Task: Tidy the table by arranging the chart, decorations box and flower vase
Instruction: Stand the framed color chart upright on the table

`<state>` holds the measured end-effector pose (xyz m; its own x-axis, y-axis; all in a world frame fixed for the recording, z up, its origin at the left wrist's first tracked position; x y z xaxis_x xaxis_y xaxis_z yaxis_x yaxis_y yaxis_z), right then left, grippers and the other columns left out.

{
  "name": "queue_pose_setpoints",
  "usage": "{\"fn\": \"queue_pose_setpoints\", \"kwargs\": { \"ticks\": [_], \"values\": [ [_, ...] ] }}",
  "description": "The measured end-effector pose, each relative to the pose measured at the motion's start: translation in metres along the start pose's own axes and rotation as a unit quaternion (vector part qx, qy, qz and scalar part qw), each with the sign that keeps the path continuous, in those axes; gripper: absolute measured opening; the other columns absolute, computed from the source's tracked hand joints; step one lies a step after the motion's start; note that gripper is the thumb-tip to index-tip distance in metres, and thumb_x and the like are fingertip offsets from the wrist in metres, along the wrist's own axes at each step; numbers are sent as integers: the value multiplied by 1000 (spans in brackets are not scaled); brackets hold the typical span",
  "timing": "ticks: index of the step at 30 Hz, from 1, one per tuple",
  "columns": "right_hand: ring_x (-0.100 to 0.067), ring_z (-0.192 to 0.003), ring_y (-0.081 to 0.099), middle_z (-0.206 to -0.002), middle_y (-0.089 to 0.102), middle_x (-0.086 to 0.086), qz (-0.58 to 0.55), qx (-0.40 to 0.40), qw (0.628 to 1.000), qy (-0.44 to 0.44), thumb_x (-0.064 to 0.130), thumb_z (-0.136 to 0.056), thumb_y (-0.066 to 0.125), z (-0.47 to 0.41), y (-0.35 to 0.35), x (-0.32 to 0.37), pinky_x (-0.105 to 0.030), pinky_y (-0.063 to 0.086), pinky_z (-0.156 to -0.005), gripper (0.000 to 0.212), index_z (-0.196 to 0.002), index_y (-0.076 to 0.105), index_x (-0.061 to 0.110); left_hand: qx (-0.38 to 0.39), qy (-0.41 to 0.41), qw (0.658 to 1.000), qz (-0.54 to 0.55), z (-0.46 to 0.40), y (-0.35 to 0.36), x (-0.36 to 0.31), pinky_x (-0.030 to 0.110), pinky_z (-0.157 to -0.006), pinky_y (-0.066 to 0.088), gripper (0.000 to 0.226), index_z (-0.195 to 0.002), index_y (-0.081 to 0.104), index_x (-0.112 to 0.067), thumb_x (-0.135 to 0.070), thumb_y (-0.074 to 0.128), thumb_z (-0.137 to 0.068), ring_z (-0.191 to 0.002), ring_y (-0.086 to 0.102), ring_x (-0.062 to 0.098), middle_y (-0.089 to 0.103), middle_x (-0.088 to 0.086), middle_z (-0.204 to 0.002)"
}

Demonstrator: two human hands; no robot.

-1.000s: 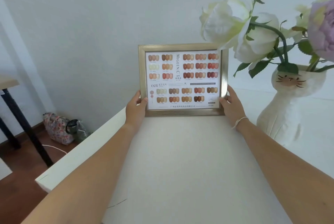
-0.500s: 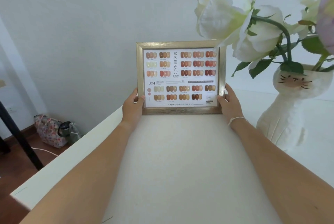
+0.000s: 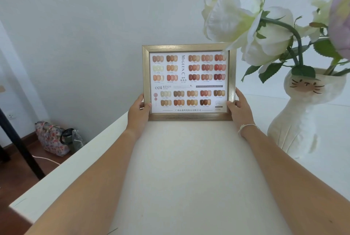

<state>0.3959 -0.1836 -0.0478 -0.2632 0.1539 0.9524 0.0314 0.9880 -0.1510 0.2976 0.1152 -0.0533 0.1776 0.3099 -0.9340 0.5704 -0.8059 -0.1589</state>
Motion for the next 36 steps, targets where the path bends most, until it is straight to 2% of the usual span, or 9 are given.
{"fn": "queue_pose_setpoints", "kwargs": {
  "ticks": [8,14,18,23,31,36],
  "values": [
    [-15,-89,58,-103,61,-7,-3,-6,1000,9,14,-92,43,2,0,-1,-15,44,-68,51,-139,34,33,3,-15,1000,9,1,0,2,17,-68,41,42,-125,53,-35,-12,45,-91,-79,54,6,59,-9,-84],
    [-6,-78,55,-94,58,-2,-3,-13,1000,16,11,-90,44,2,0,-3,-11,40,-60,47,-134,41,27,3,-23,1000,9,2,0,3,18,-68,40,41,-124,55,-33,-12,46,-89,-79,53,7,59,-8,-85],
    [-13,-79,55,-94,58,-5,-10,-20,1000,18,11,-89,45,3,-2,-3,-15,43,-63,46,-132,43,26,3,-22,1000,10,3,1,3,18,-68,38,41,-123,56,-31,-12,46,-88,-77,51,7,58,-6,-83],
    [-17,-90,58,-100,59,-6,-18,-19,999,25,14,-89,47,3,-2,-3,-20,46,-71,45,-133,42,25,6,-23,1000,12,5,0,3,20,-73,41,41,-123,56,-31,-12,46,-87,-85,54,11,62,0,-95],
    [-8,-77,56,-99,60,-6,-19,-25,999,30,16,-88,49,7,-4,-3,-16,43,-63,48,-135,41,25,6,-28,999,22,11,-1,0,18,-75,43,39,-119,56,-35,-12,48,-88,-86,58,5,65,-9,-91],
    [-4,-83,55,-109,57,1,-33,-36,998,30,17,-89,51,15,-6,-1,-12,37,-61,50,-136,38,27,3,-40,999,28,17,-5,0,20,-83,41,45,-131,50,-29,-15,51,-88,-99,59,5,66,-8,-107]
  ]
}}
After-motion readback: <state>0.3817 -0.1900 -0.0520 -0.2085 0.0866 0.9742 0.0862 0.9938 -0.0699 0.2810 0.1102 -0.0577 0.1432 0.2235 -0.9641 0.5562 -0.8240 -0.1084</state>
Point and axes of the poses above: each hand's wrist, its own z-axis away from the middle knuckle, its own y-axis out of the palm, x = y × z, the point moved 5 cm from there along -z, towards the middle knuckle
